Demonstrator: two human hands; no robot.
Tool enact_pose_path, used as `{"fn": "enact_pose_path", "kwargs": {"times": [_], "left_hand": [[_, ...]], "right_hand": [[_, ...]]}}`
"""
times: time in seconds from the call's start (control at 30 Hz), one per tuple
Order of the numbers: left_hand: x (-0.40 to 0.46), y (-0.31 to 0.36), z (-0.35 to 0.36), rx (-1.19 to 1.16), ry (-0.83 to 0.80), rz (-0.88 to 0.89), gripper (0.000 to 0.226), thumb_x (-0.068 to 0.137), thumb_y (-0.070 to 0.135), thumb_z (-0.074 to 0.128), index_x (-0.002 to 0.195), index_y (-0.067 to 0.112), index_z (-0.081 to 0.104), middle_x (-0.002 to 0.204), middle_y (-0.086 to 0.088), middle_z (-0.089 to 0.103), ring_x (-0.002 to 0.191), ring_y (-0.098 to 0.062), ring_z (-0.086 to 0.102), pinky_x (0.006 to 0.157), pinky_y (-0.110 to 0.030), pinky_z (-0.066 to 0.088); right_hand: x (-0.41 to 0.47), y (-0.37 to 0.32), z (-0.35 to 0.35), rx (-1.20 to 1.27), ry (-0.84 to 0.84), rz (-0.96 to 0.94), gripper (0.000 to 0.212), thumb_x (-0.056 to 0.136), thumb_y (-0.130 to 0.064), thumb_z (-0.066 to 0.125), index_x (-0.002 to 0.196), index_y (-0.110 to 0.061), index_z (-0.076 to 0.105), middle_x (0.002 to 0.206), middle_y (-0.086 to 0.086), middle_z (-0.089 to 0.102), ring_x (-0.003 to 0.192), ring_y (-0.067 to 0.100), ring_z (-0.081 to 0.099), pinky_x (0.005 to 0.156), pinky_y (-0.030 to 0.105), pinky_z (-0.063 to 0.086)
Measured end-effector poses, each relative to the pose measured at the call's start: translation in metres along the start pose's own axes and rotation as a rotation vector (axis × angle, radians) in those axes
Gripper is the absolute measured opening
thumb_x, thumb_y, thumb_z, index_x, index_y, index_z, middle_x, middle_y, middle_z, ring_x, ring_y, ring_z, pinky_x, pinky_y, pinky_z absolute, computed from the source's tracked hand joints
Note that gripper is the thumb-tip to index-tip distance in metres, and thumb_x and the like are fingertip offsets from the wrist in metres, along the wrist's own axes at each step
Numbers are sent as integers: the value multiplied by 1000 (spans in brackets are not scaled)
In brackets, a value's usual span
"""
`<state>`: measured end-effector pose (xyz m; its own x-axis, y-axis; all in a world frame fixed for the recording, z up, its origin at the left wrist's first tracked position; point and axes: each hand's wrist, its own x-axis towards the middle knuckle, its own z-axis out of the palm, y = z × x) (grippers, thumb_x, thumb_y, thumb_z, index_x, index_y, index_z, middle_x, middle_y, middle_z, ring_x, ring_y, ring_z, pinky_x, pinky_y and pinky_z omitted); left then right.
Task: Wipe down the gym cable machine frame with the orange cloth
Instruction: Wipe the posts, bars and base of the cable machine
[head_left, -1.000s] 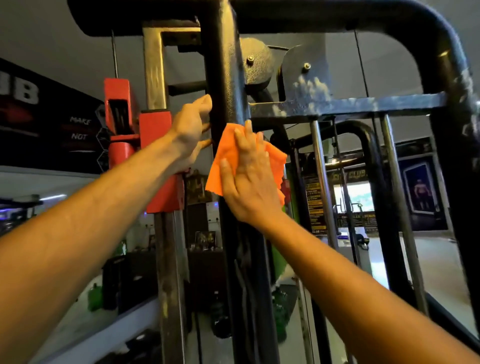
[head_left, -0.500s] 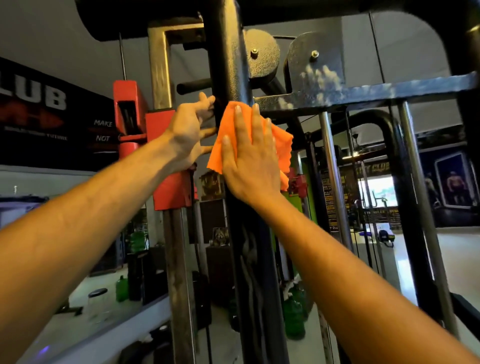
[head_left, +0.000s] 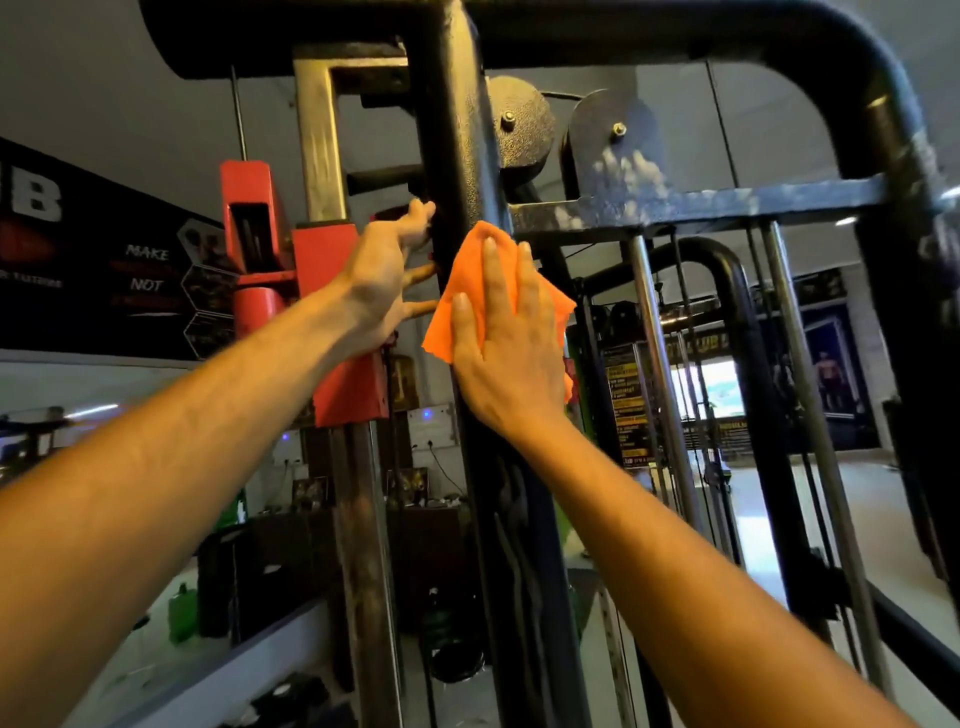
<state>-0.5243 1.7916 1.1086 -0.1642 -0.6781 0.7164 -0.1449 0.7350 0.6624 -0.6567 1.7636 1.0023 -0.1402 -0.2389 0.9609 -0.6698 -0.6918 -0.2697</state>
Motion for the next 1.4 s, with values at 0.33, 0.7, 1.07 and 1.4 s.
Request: {"fn": "enact_pose_path", "kwargs": {"times": [0.33, 0.7, 1.07, 1.4], "left_hand": [[-1, -1, -6, -29, -41, 15, 59, 112, 54, 37, 168, 36, 33, 176, 10, 27, 158, -27, 34, 118, -64, 40], [-19, -11, 4, -21, -66, 43, 78, 91, 53, 52, 166, 43, 35, 167, 18, 42, 151, -20, 43, 120, -57, 37], [-56, -27, 18, -45, -79, 16, 71, 103, 47, 51, 169, 35, 29, 169, 12, 40, 155, -22, 39, 125, -60, 30], [-71, -65, 28, -69, -38, -54, 64, 110, 39, 50, 169, 43, 25, 174, 11, 34, 156, -18, 39, 124, -51, 34]], "right_hand": [[26, -9, -4, -10, 7, 43, 68, 114, -57, 31, 173, -39, 2, 182, 1, 0, 167, 30, 11, 130, 63, 22], [-41, 11, 0, -104, -16, 25, 61, 114, -64, 25, 168, -56, -3, 181, -10, -13, 167, 38, -1, 128, 71, 16], [-145, 40, 9, -153, -13, -69, 71, 114, -46, 52, 172, -45, 10, 183, -2, -6, 168, 30, 0, 134, 58, 14], [-153, 31, 8, -116, 0, -13, 71, 114, -45, 48, 173, -42, 8, 182, -7, -10, 166, 32, 13, 124, 64, 33]]}}
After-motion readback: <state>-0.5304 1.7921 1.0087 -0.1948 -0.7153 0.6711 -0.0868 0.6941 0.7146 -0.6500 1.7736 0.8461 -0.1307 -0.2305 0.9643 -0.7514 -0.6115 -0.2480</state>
